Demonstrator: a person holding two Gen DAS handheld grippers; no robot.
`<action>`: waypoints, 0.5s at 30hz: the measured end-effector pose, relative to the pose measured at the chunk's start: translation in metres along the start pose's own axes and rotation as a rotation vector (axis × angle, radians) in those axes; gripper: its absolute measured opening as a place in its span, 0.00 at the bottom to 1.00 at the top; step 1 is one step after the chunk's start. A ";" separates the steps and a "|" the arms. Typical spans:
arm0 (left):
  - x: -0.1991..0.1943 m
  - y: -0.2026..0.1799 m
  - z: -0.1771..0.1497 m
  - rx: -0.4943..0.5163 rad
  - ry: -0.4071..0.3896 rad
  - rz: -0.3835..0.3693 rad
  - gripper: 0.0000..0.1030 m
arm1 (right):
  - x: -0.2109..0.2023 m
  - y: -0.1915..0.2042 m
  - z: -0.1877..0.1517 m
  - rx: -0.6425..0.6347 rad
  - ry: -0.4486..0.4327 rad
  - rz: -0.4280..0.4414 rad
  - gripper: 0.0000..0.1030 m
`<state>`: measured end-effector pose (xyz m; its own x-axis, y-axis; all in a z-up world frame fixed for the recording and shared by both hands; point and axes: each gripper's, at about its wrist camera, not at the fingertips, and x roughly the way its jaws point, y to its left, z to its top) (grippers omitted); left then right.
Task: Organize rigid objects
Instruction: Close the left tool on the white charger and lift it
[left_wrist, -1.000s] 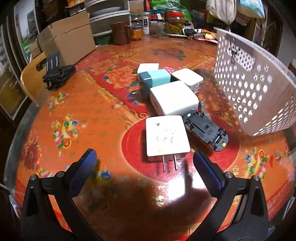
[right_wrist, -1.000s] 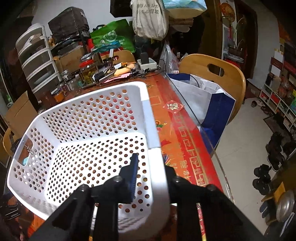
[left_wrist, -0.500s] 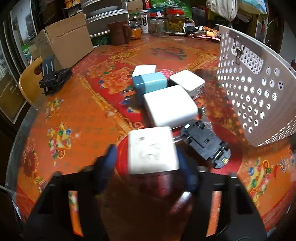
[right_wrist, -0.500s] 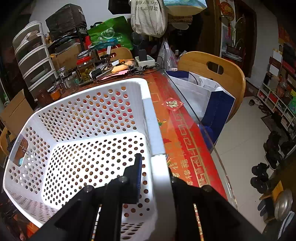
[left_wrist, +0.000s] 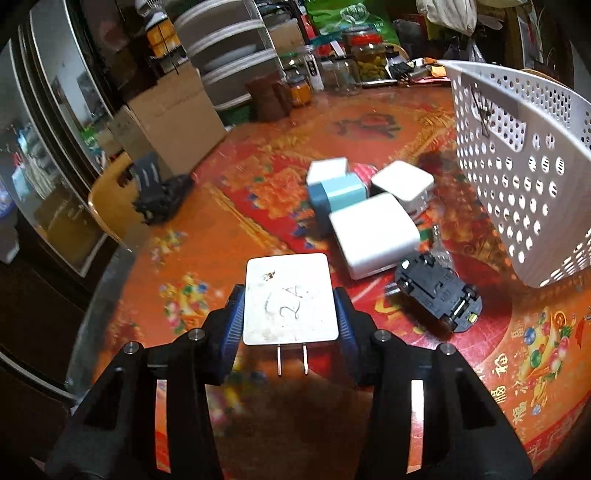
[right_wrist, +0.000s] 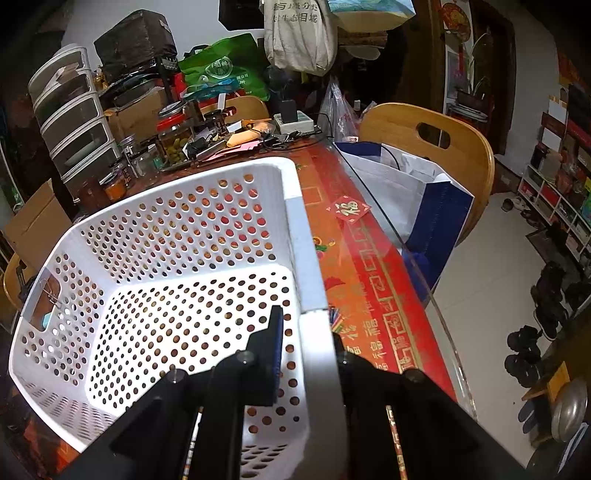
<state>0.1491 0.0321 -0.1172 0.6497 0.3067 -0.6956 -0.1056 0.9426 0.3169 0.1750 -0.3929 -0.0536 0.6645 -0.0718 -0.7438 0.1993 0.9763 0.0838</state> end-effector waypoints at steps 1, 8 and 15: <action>-0.004 0.001 0.002 0.005 -0.007 0.007 0.42 | 0.000 0.000 0.000 -0.002 0.000 0.000 0.10; -0.042 -0.005 0.036 0.078 -0.109 0.068 0.42 | 0.000 0.000 0.000 -0.006 0.001 0.000 0.10; -0.085 -0.037 0.123 0.227 -0.216 0.020 0.42 | 0.001 0.002 0.000 -0.020 0.006 -0.009 0.10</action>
<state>0.1901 -0.0450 0.0093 0.7965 0.2665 -0.5427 0.0350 0.8758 0.4814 0.1761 -0.3911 -0.0535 0.6588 -0.0794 -0.7481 0.1910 0.9795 0.0642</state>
